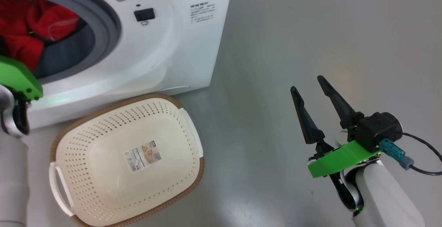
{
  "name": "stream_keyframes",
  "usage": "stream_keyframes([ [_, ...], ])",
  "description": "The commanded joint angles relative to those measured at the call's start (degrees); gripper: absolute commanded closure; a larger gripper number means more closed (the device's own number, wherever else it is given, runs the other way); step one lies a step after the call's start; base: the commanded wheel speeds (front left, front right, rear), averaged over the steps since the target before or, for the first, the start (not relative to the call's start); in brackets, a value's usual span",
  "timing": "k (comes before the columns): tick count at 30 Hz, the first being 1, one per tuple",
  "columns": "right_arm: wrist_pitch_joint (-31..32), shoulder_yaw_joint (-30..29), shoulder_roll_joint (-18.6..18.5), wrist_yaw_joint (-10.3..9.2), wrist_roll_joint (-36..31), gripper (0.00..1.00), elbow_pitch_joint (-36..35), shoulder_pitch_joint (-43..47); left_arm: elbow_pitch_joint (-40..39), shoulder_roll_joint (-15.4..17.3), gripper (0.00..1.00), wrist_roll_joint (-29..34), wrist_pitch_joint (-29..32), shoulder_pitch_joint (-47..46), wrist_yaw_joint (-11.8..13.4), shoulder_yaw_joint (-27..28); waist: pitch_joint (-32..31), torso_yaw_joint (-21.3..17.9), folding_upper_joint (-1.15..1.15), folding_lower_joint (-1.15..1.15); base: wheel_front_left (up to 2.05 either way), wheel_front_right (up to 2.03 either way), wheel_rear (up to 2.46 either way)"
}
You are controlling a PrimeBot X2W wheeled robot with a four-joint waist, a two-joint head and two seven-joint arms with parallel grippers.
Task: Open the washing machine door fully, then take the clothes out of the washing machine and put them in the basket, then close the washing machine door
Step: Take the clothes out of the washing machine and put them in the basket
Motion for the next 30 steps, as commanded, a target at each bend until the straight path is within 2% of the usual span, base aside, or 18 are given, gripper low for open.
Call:
stream_keyframes([
  [1, -0.37, 1.16, -0.14, 0.35, -0.09, 0.00, -0.90, 0.21, -2.14, 2.31, 1.00, -1.42, -2.06, 2.15, -0.99, 2.19, -1.14, 0.56, 0.00, 0.00, 0.00, 0.00, 0.00],
  [4, -0.37, 1.22, -0.29, 0.35, -0.02, 0.00, -0.65, 0.50, -3.28, 1.51, 1.00, -2.85, -6.16, 4.43, -2.83, 2.89, -2.47, 0.99, 0.00, 0.00, 0.00, 0.00, 0.00],
  [8, -0.37, 1.10, -0.50, 0.35, 0.09, 0.00, -0.24, 0.98, -4.51, 0.78, 1.00, -3.62, -11.28, 6.85, -3.64, 3.44, -4.51, 1.60, 0.00, 0.00, 0.00, 0.00, 0.00],
  [19, -0.37, 0.46, -1.24, 0.35, -0.30, 0.00, 0.74, 3.47, -9.48, -0.39, 1.00, -1.43, -14.69, 13.10, -3.23, 2.14, -10.67, 3.12, 0.00, 0.00, 0.00, 0.00, 0.00],
  [30, -0.37, 1.08, -1.73, 0.35, -0.35, 0.00, 2.05, 6.89, -23.01, -1.92, 1.00, 0.82, -14.88, 23.71, -1.90, 2.14, -18.41, 4.17, 0.00, 0.00, 0.00, 0.00, 0.00],
])
